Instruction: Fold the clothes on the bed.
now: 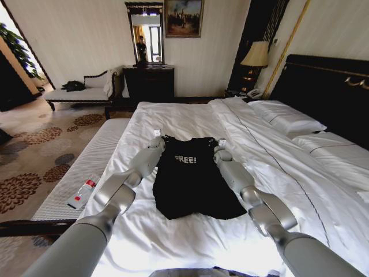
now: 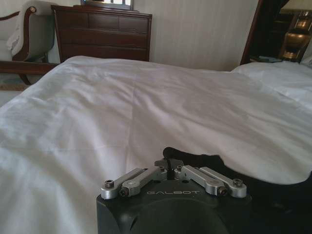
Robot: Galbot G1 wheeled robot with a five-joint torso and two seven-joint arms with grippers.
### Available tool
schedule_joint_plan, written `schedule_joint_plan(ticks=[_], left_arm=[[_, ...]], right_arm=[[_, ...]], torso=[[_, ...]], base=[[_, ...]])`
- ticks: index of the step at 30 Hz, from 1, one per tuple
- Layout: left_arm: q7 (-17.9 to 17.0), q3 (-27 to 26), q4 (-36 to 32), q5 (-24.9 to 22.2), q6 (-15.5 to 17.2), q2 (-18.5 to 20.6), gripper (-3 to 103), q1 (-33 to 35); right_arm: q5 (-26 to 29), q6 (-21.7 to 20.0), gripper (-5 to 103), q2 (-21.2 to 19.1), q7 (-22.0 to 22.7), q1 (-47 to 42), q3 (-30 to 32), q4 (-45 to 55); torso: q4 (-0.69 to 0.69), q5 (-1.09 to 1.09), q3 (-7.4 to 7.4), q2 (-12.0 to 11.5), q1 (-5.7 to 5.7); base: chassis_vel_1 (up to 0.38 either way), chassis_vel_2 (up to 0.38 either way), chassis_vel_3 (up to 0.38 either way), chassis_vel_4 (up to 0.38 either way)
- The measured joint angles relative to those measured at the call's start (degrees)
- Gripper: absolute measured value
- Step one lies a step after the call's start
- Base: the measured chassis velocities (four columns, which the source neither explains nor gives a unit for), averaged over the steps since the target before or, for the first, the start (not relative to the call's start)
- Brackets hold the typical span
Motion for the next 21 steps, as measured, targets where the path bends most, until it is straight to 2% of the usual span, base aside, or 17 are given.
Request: schedule_joint_plan(ticks=[4, 9, 12, 13, 14, 17, 18, 20, 21], left_arm=[[0.06, 0.27, 0.64, 2.72, -0.12, 0.60, 1, 0.63], [-0.36, -0.45, -0.39, 2.07, 0.27, 1.02, 1, 2.20], [-1.55, -0.03, -1.51, 0.76, 1.79, 1.13, 1, 3.59], [-1.55, -0.03, -1.51, 0.76, 1.79, 1.13, 1, 3.59], [-1.76, 0.07, -1.71, 0.43, 2.29, 1.11, 0, 3.91], [-0.44, 1.46, -2.83, -0.15, 3.15, 1.40, 11, 5.05], [-0.44, 1.46, -2.83, -0.15, 3.15, 1.40, 11, 5.05], [-0.02, 2.87, -4.61, -0.04, 3.21, 2.20, 22, 5.99], [-0.05, 2.99, -5.00, -0.05, 3.24, 2.35, 27, 6.15]], right_arm=[[-2.92, 2.36, 0, 1.67, 0.02, 0.85, 2.93, -3.46], [-5.95, 4.49, -1, 2.28, -0.43, 1.32, 5.65, -5.92], [-7.08, 4.49, 10, 1.64, -1.87, 0.36, 5.25, -6.08], [-7.08, 4.49, 10, 1.64, -1.87, 0.36, 5.25, -6.08], [-7.12, 4.45, 15, 1.42, -2.26, -0.07, 4.88, -5.87], [-7.05, 4.67, 26, 0.57, -2.80, -1.47, 3.37, -4.35], [-7.05, 4.67, 26, 0.57, -2.80, -1.47, 3.37, -4.35], [-5.93, 5.16, 36, 0.19, -2.22, -1.90, 3.08, -3.37], [-5.53, 5.16, 36, 0.04, -2.10, -2.01, 2.91, -3.02]], torso=[[0.03, -0.01, 0.00, 0.00, -0.01], [0.04, -0.01, 0.00, 0.01, -0.01], [0.02, -0.01, 0.00, 0.01, -0.01], [0.02, -0.01, 0.00, 0.01, -0.01], [0.02, 0.00, 0.00, 0.01, -0.01], [0.01, 0.00, 0.00, 0.01, -0.02], [0.01, 0.00, 0.00, 0.01, -0.02], [0.03, 0.00, 0.00, 0.01, -0.02], [0.03, 0.00, 0.00, 0.01, -0.01]], base=[[0.000, 0.000, 0.000, 0.000], [0.000, 0.000, 0.000, 0.000], [0.000, 0.000, 0.000, 0.000], [0.000, 0.000, 0.000, 0.000], [0.000, 0.000, 0.000, 0.000], [0.000, 0.000, 0.000, 0.000], [0.000, 0.000, 0.000, 0.000], [0.000, 0.000, 0.000, 0.000], [0.000, 0.000, 0.000, 0.000]])
